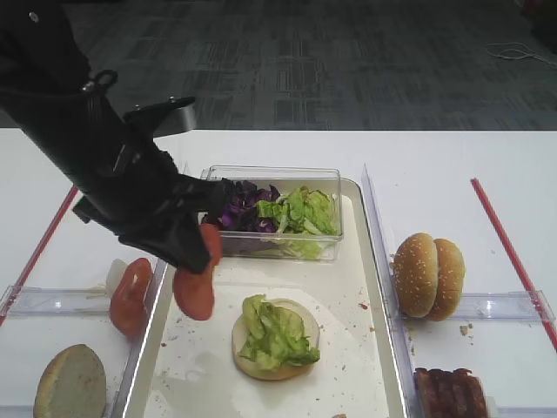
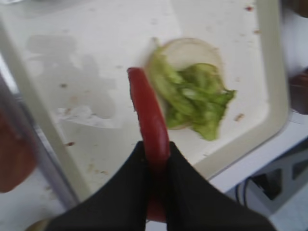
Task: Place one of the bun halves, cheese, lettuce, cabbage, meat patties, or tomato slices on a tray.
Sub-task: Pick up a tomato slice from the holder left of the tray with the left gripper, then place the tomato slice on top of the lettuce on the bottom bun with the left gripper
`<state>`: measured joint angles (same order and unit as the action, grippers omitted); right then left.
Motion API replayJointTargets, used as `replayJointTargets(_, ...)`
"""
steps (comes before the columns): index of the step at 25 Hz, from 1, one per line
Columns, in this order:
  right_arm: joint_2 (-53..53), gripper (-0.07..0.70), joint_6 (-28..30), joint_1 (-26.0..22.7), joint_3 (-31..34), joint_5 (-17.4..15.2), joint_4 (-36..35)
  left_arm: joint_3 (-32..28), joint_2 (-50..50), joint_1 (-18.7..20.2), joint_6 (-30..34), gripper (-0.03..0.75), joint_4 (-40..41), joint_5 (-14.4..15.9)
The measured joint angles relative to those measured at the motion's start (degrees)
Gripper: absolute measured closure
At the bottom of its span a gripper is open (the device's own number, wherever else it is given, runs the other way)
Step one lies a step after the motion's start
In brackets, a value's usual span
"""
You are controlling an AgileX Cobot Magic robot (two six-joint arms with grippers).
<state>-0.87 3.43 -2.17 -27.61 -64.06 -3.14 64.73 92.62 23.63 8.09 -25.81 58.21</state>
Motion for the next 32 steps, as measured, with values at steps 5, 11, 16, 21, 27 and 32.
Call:
replayJointTargets(5, 0.0, 0.6, 0.0, 0.0, 0.0, 0.0, 0.0, 0.0, 0.0, 1.34, 13.68, 0.648, -17.2, 3.35)
replayJointTargets(11, 0.0, 0.6, 0.0, 0.0, 0.0, 0.0, 0.0, 0.0, -0.09, 1.56, 19.37, 0.648, -22.86, 3.97)
replayJointTargets(16, 0.0, 0.6, -0.12, 0.0, 0.0, 0.0, 0.0, 0.0, 3.53, 1.56, 20.85, 0.648, -22.85, 3.84)
replayJointTargets(21, 0.0, 0.6, -0.12, 0.0, 0.0, 0.0, 0.0, 0.0, 8.41, 1.56, 22.16, 0.648, -23.07, 2.99)
replayJointTargets(27, 0.0, 0.6, -0.12, 0.0, 0.0, 0.0, 0.0, 0.0, 14.05, 1.56, 24.17, 0.648, -25.71, 1.23)
replayJointTargets(32, 0.0, 0.6, -0.12, 0.0, 0.0, 0.0, 0.0, 0.0, 16.89, 1.56, 25.25, 0.649, -27.32, -0.02)
